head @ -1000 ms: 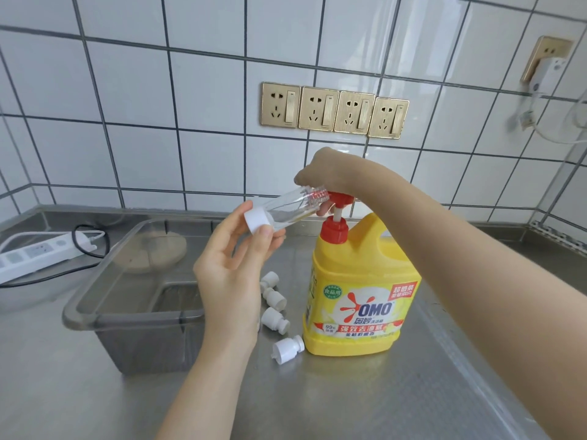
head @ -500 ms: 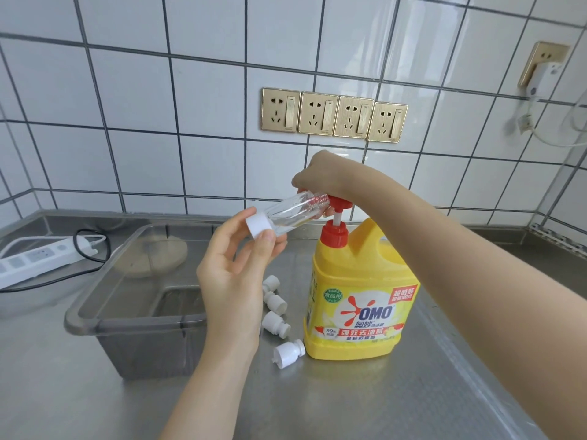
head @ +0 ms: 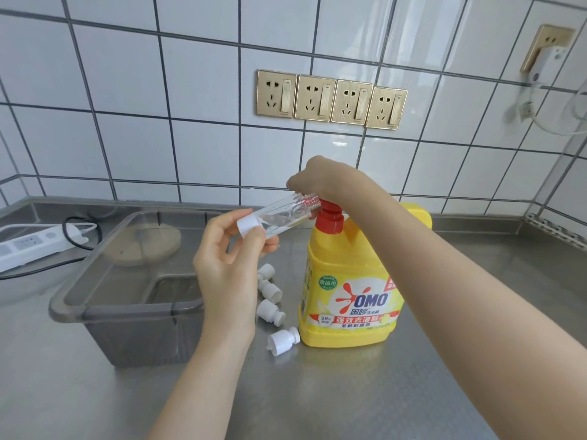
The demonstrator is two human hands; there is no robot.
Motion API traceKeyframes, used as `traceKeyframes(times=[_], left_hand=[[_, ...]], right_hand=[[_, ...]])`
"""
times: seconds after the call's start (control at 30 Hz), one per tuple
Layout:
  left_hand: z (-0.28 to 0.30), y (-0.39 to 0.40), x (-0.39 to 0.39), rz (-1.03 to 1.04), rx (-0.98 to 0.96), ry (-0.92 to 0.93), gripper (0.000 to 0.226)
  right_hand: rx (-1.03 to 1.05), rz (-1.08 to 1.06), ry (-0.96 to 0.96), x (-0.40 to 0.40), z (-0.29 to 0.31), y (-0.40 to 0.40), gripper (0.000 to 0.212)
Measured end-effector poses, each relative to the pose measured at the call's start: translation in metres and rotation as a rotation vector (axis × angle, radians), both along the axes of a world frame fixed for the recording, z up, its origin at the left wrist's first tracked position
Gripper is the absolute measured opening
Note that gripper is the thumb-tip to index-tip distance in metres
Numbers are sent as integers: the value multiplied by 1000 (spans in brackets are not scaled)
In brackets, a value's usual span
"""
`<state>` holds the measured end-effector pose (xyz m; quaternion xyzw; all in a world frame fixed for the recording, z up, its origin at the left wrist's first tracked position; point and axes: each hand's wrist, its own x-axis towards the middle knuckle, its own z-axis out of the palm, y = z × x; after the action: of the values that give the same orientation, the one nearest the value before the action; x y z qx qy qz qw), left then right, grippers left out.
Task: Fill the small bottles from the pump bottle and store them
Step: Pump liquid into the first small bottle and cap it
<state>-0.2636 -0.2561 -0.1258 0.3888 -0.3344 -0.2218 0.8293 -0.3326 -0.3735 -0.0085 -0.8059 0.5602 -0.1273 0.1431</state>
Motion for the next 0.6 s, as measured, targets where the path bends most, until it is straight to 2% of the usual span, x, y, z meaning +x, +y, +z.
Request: traceKeyframes(times=[0.17, 0.3, 0.43, 0.5, 0.6], left_hand=[[1, 1, 0, -31, -19, 15, 24], [8, 5, 2, -115, -79, 16, 21], [12, 8, -1, -137, -84, 13, 27], [12, 8, -2, -139, -82, 5, 30], [14, 10, -2, -152, -88, 1, 39]], right_hand=[[3, 17, 21, -2, 3, 2, 29], [-5, 70, -48, -6, 20, 6, 30], [-23, 116, -20, -3, 26, 8, 24], [3, 108, -43, -1, 26, 7, 31], [-15, 102, -25, -1, 27, 6, 19]])
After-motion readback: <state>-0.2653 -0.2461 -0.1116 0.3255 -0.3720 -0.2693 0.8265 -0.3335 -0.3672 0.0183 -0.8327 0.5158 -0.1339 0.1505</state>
